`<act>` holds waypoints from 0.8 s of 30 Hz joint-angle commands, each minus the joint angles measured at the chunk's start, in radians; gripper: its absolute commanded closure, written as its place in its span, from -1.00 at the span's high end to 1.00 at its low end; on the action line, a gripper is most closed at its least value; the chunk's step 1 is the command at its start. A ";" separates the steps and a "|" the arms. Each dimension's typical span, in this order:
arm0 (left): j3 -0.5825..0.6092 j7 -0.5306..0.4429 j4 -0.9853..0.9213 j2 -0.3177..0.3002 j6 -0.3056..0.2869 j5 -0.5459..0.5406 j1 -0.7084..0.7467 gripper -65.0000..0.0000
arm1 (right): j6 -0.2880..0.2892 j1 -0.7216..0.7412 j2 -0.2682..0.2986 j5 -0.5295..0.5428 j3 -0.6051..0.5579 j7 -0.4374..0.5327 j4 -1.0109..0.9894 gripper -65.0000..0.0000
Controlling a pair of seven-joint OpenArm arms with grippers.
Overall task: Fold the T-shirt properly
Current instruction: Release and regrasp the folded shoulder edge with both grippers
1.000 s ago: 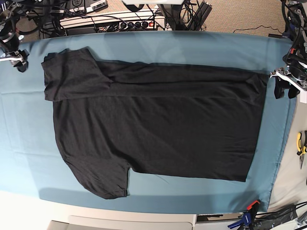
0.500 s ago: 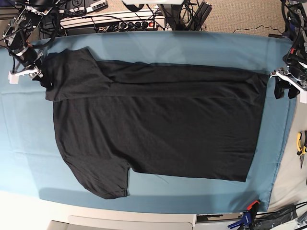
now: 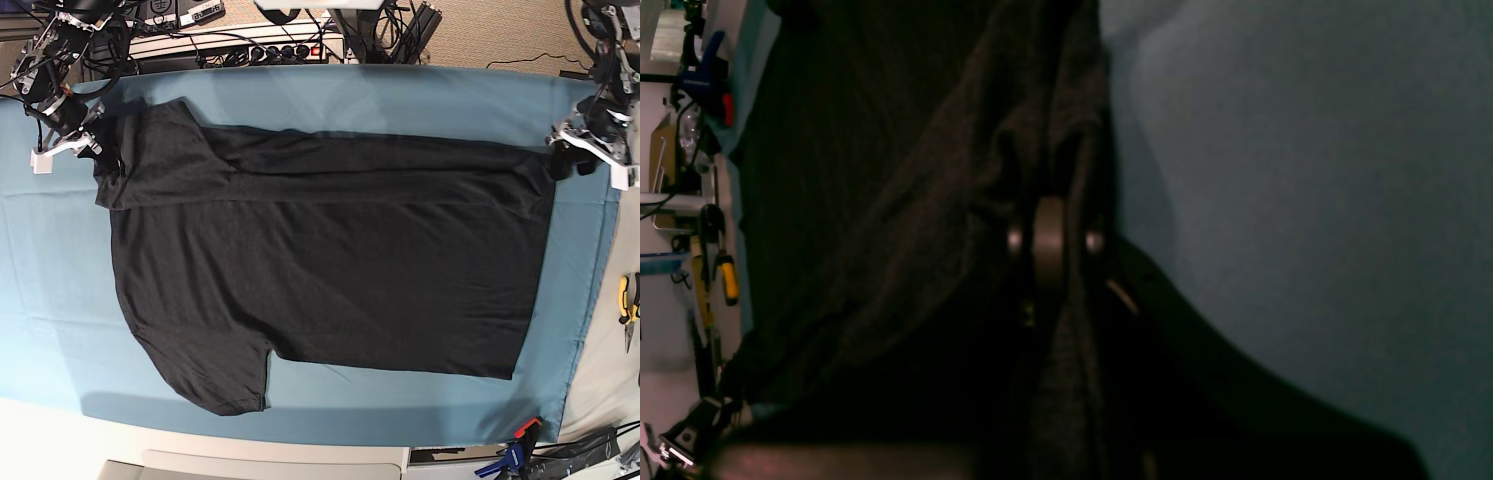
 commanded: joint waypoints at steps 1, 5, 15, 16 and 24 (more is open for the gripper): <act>-0.008 -0.018 0.006 -0.004 0.000 -0.013 -0.011 -0.01 | 0.003 -0.005 0.009 -0.035 -0.003 -0.045 0.002 -1.00; -0.008 -0.016 -0.051 0.040 0.002 -0.026 -0.042 -0.01 | 0.003 -0.005 0.009 -0.035 -0.003 -0.046 0.002 -1.00; -0.009 -0.009 -0.198 0.050 0.026 -0.042 -0.113 -0.01 | 0.003 -0.005 0.009 -0.032 -0.003 -0.046 0.002 -1.00; -0.009 -0.004 -0.198 0.050 0.021 -0.049 -0.113 -0.02 | 0.003 -0.005 0.009 -0.032 -0.003 -0.046 0.002 -1.00; -0.008 0.016 -0.198 0.050 -0.014 -0.108 -0.095 -0.02 | 0.003 -0.005 0.009 -0.032 -0.003 -0.050 0.002 -1.00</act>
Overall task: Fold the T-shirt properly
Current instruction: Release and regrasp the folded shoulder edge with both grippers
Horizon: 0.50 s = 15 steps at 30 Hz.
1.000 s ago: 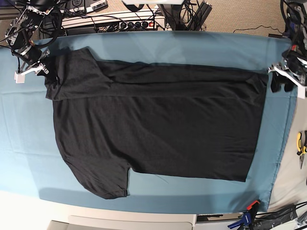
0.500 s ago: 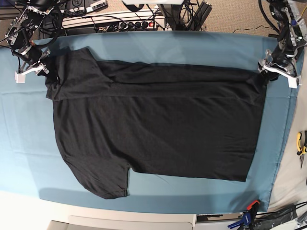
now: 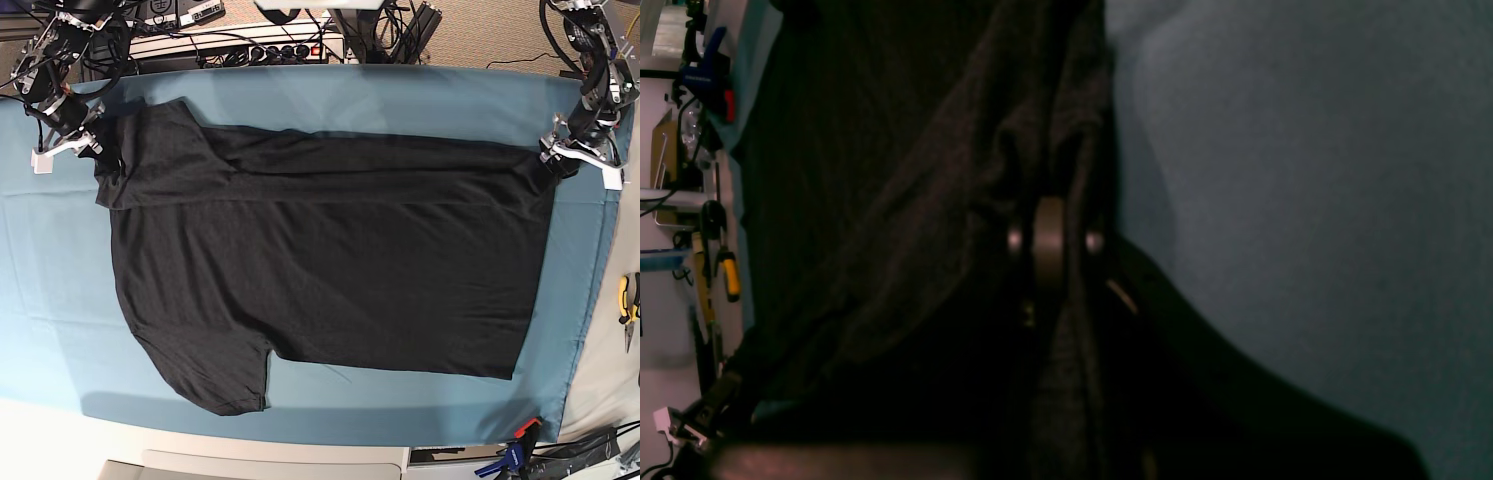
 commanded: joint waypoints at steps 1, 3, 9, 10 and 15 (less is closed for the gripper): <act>-0.002 0.025 0.006 -0.011 -0.006 -0.008 0.009 -0.02 | -0.001 -0.005 0.009 -0.036 -0.003 -0.045 0.002 -1.00; -0.002 0.029 0.006 -0.011 -0.009 -0.010 0.011 -0.07 | -0.001 -0.005 0.009 -0.036 -0.003 -0.044 0.002 -1.00; -0.002 0.021 0.006 -0.011 -0.012 -0.008 0.011 -0.97 | 0.000 -0.006 0.008 -0.037 -0.003 -0.026 0.002 -1.00; -0.002 0.020 0.006 -0.011 -0.012 -0.006 0.011 -1.00 | 0.000 -0.006 0.008 -0.036 -0.003 -0.026 0.002 -1.00; -0.002 0.010 0.006 -0.011 -0.012 0.018 0.011 -1.00 | 0.024 -0.006 0.008 -0.036 -0.002 -0.033 0.002 -1.00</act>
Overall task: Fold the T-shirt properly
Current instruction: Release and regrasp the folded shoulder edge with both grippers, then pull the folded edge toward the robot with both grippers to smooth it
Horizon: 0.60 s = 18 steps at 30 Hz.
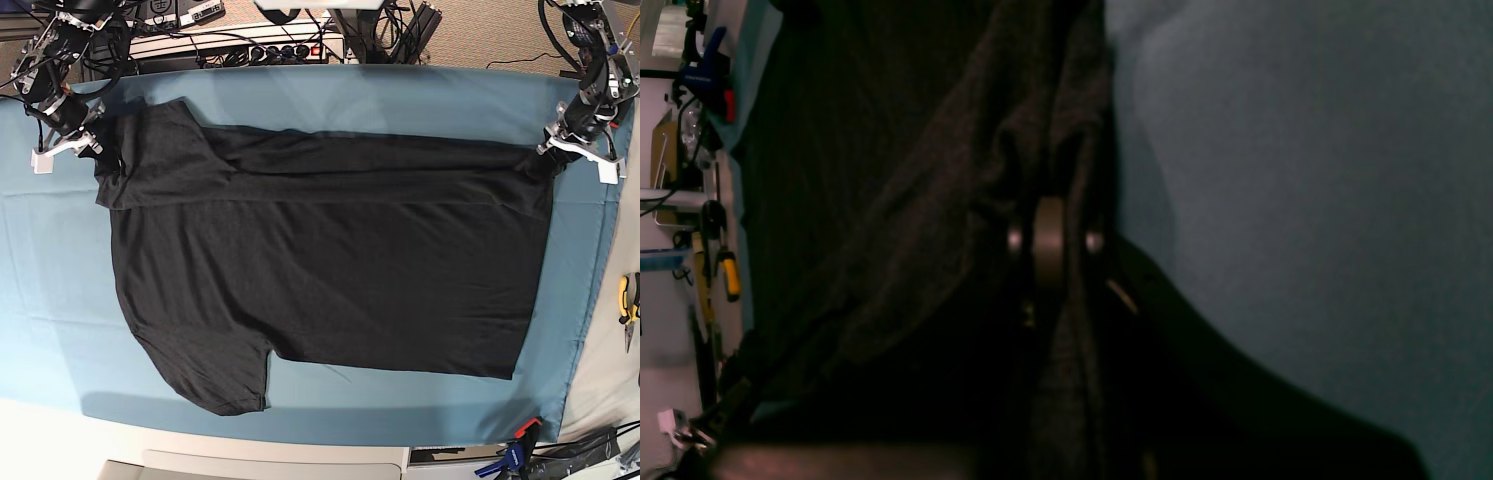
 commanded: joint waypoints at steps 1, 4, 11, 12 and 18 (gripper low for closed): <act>-0.002 -0.003 0.011 -0.015 -0.005 0.008 0.001 -1.00 | 0.012 -0.006 0.009 -0.034 -0.003 -0.035 0.002 -1.00; -0.002 0.001 0.012 -0.023 -0.020 0.011 0.009 -1.00 | 0.018 -0.006 0.010 -0.026 -0.001 -0.054 0.003 -1.00; -0.002 0.000 0.061 -0.053 -0.029 -0.013 0.103 -1.00 | 0.041 -0.063 0.026 0.005 0.000 -0.078 0.040 -1.00; -0.002 0.000 0.071 -0.054 -0.040 -0.016 0.116 -1.00 | 0.040 -0.077 0.029 0.006 0.000 -0.079 0.055 -1.00; -0.002 0.002 0.140 -0.057 -0.043 -0.020 0.179 -1.00 | 0.040 -0.167 0.048 0.006 0.037 -0.086 0.166 -1.00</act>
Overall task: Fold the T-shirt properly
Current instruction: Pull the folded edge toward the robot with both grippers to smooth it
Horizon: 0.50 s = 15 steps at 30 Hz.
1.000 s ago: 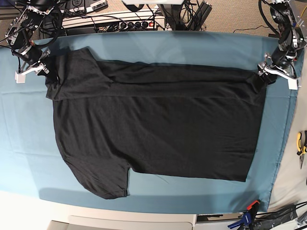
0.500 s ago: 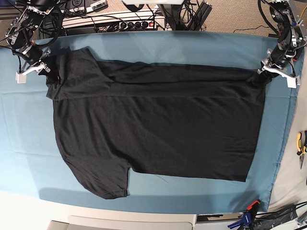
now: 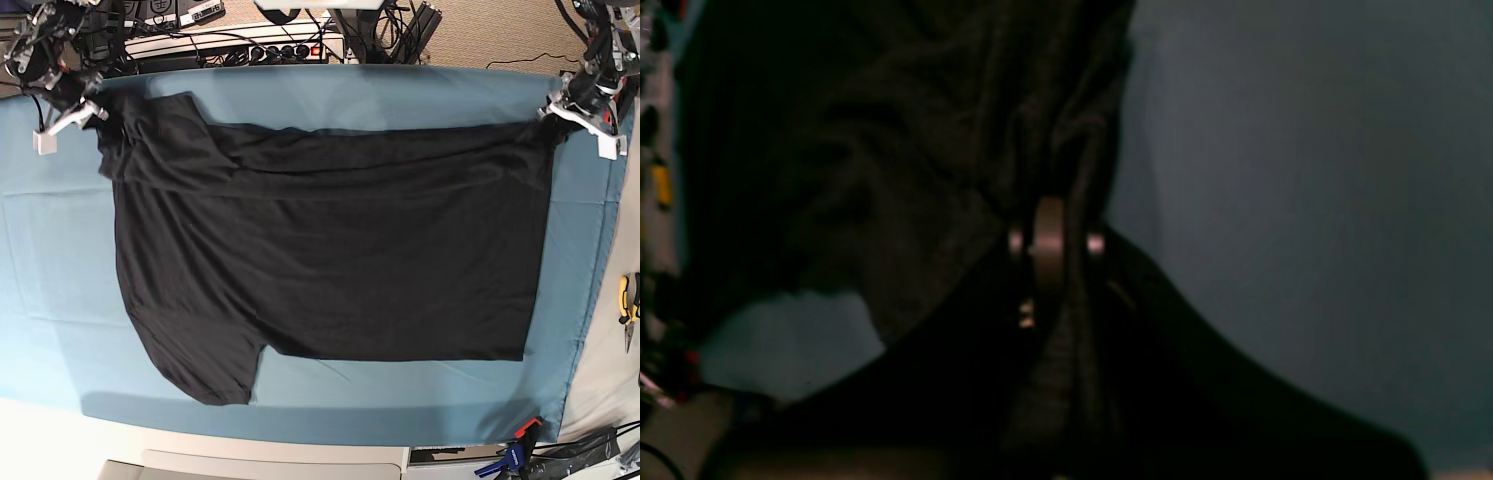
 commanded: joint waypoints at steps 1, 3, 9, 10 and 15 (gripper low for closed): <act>-0.005 -0.007 0.029 -0.019 -0.005 -0.013 0.016 -1.00 | -0.003 -0.016 0.033 -0.011 0.022 -0.008 0.029 -1.00; -0.005 -0.001 0.055 -0.025 -0.008 -0.022 0.039 -1.00 | -0.003 -0.042 0.051 -0.010 0.044 -0.009 0.055 -1.00; -0.005 0.000 0.098 -0.076 -0.018 -0.031 0.097 -1.00 | -0.003 -0.080 0.138 -0.010 0.087 -0.009 0.066 -1.00; -0.005 0.001 0.099 -0.083 -0.024 -0.031 0.103 -1.00 | -0.003 -0.082 0.152 -0.011 0.087 -0.008 0.066 -1.00; -0.005 0.008 0.099 -0.097 -0.027 -0.047 0.149 -1.00 | -0.002 -0.082 0.186 -0.012 0.087 -0.012 0.066 -1.00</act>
